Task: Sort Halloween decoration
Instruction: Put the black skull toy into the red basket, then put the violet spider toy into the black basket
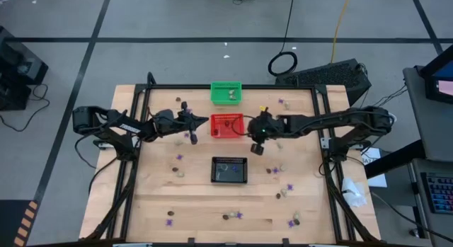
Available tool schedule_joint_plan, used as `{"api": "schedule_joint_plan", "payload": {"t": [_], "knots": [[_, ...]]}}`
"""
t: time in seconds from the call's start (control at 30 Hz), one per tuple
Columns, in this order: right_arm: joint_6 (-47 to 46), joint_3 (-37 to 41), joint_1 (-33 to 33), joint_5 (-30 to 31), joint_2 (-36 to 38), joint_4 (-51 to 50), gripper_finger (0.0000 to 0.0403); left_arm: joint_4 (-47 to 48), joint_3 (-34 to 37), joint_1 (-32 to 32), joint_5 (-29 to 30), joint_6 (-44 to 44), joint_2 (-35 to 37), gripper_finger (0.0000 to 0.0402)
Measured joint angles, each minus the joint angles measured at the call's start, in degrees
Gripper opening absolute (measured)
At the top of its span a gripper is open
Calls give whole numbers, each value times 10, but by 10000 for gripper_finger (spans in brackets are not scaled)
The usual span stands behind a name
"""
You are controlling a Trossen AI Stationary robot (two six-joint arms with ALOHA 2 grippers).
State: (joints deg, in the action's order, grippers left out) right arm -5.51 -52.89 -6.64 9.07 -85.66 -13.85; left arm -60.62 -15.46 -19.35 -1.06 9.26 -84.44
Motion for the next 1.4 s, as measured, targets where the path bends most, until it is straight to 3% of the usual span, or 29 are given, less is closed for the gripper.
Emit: {"api": "schedule_joint_plan", "payload": {"t": [0.27, 0.43, 0.67, 1.1, 1.4], "knots": [[54, -133, -24, -5, -96, -13, 48, -2, 0, 0, -2, 0, 0, 0], [81, -219, -53, -47, -184, -59, 49, -7, 0, 0, -2, 0, 0, 0], [88, -270, -77, -55, -258, -83, 49, -7, 0, 0, -2, 1, 0, 0], [77, -273, -83, -76, -273, -96, 101, -4, 0, 0, -2, 1, 0, 0], [60, -272, -66, -18, -202, -109, 111, 0, 0, 0, -2, 1, 0, 0]]}}
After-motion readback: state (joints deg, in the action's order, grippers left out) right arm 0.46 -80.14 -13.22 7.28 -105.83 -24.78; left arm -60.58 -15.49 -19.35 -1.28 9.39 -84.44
